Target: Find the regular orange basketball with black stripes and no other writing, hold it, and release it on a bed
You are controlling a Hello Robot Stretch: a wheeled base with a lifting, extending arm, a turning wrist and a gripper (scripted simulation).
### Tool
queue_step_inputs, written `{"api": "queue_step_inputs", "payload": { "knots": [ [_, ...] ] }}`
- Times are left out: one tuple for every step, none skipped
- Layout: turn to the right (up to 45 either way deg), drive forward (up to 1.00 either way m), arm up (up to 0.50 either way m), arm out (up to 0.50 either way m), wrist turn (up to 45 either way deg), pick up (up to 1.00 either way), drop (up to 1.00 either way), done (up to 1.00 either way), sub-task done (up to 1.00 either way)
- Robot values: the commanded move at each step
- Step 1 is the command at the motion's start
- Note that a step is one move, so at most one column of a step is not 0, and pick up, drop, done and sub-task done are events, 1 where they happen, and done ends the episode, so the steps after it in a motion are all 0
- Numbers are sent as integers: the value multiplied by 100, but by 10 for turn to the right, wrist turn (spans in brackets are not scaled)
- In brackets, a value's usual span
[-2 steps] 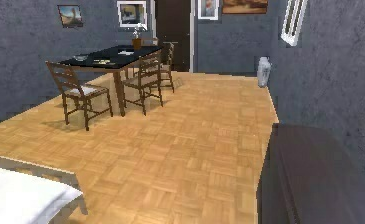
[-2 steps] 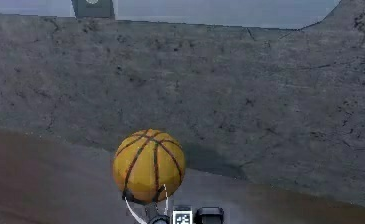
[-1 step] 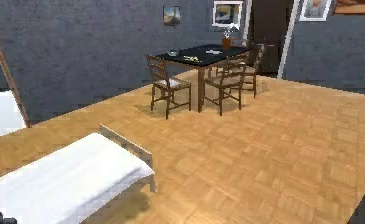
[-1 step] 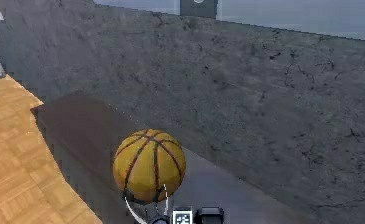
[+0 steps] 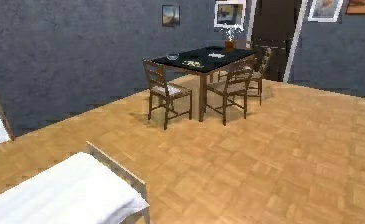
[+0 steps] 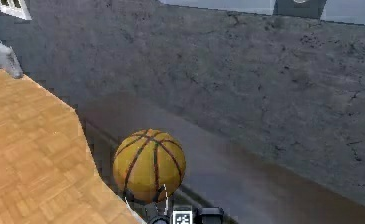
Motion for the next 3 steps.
{"api": "queue_step_inputs", "payload": {
  "knots": [
    [210,0,0,0,0,0,0,0,0],
    [0,85,0,0,0,0,0,0,0],
    [-240,0,0,0,0,0,0,0,0]
  ]
}}
